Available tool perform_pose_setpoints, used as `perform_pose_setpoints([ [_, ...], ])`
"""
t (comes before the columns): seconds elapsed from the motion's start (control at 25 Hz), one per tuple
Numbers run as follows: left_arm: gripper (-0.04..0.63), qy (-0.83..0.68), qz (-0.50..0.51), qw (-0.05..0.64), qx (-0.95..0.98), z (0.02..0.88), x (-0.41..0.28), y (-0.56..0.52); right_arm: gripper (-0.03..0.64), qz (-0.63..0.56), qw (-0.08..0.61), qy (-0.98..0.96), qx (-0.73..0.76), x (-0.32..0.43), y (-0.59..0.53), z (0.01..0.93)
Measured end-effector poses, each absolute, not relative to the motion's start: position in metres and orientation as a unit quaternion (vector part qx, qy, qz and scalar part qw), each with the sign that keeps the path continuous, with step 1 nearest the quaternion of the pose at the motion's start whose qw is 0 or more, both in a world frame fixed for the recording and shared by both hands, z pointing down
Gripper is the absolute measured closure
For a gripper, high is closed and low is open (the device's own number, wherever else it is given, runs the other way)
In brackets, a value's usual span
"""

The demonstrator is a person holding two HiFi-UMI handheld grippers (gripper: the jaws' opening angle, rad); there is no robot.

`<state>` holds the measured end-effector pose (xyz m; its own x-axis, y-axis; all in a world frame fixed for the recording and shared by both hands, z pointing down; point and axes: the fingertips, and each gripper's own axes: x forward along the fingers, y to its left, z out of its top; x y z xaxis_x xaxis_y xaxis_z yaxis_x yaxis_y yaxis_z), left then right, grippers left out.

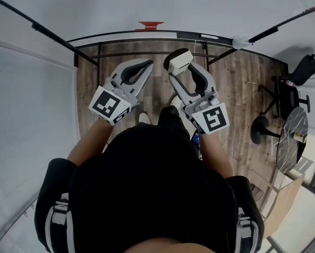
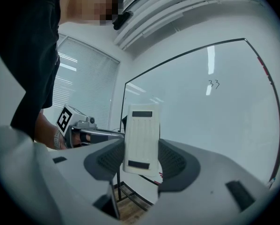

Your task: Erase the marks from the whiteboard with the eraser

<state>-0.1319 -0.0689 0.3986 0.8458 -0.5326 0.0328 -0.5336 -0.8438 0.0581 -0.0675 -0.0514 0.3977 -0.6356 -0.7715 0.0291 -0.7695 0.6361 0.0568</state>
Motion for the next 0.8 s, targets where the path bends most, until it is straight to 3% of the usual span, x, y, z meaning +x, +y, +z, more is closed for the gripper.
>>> perform_pose_setpoints([
  [0.56,0.586,-0.336,0.005,0.011,0.942,0.369,-0.045,-0.174,0.391,-0.049,0.011,-0.921,0.386,0.028,-0.163,0.376],
  [0.8,0.586,-0.355,0.008,0.008,0.935,0.363,0.019,-0.230,0.391,-0.056,0.022,-0.919,0.389,0.101,-0.225,0.374],
])
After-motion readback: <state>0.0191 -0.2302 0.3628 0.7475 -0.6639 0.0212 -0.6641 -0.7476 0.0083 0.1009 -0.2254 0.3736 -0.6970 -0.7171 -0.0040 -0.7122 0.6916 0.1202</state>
